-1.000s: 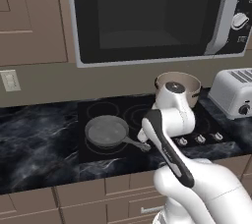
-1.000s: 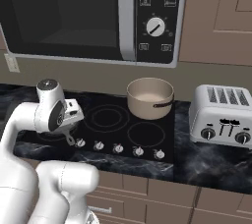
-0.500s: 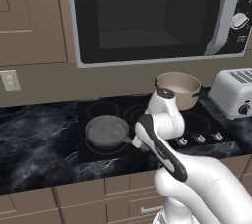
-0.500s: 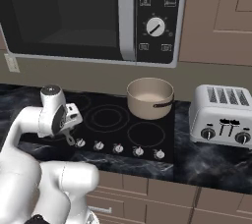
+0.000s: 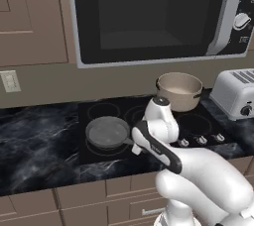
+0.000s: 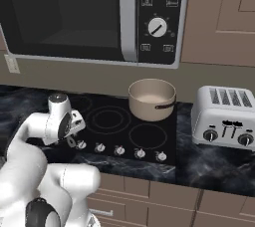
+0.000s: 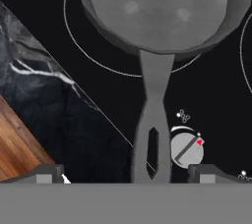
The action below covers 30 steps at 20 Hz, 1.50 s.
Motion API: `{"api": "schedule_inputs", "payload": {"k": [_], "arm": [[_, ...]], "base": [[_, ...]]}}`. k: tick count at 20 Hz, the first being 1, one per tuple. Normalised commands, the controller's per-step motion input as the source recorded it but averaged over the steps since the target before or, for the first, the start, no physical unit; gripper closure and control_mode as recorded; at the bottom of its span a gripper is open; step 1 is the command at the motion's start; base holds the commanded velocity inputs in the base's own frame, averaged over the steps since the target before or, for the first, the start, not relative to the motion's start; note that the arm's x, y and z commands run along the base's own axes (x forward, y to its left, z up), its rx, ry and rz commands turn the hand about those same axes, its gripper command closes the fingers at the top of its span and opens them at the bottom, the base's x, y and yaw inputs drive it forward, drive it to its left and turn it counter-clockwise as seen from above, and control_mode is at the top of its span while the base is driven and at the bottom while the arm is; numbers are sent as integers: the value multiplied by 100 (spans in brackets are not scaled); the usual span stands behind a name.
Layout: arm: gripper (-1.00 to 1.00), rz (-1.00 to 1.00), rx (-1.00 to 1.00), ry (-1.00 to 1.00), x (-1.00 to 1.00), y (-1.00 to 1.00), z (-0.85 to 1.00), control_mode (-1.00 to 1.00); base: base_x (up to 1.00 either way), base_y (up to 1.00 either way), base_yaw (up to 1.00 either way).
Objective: Move the pot and pan from the stove into the sink.
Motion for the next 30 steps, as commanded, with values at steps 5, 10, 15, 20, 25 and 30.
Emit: {"api": "schedule_inputs", "payload": {"k": [5,10,15,20,25,30], "arm": [[-100,7,-2,2,20,3,-33,-100],[-100,3,-2,0,31,0,-24,-100],[-100,1,0,0,29,0,-19,-100],[-100,1,0,1,0,0,0,-100],[-100,0,-2,2,1,0,-10,-100],[-100,0,-5,5,1,0,-23,-100]], "base": [[0,0,0],[0,0,0],[0,0,0],[0,0,0],[0,0,0],[0,0,0]]}}
